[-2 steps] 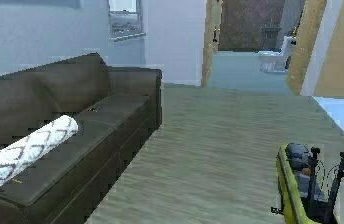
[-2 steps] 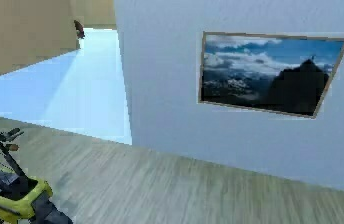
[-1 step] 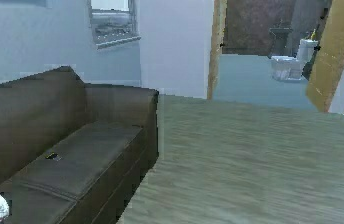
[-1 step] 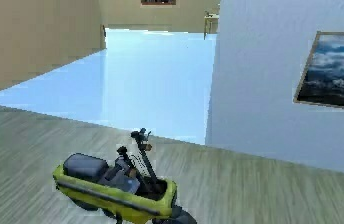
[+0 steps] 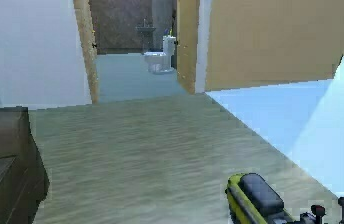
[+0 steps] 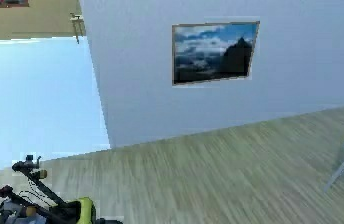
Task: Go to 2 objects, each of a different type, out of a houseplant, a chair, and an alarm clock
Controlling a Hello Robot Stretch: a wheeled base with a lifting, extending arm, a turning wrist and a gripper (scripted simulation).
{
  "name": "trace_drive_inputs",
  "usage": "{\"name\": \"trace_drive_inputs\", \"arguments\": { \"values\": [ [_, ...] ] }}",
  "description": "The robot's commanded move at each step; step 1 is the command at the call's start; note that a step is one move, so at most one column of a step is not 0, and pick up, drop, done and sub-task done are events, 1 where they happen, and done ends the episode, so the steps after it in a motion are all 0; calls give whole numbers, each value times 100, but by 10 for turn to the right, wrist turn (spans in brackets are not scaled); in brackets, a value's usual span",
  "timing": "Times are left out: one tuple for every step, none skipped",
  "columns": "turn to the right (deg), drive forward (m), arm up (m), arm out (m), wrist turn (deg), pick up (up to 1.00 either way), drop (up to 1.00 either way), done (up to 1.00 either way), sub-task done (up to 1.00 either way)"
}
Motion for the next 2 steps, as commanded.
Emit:
{"name": "trace_drive_inputs", "arguments": {
  "values": [
    [0, 75, 0, 0, 0, 0, 0, 0, 0],
    [0, 85, 0, 0, 0, 0, 0, 0, 0]
  ]
}}
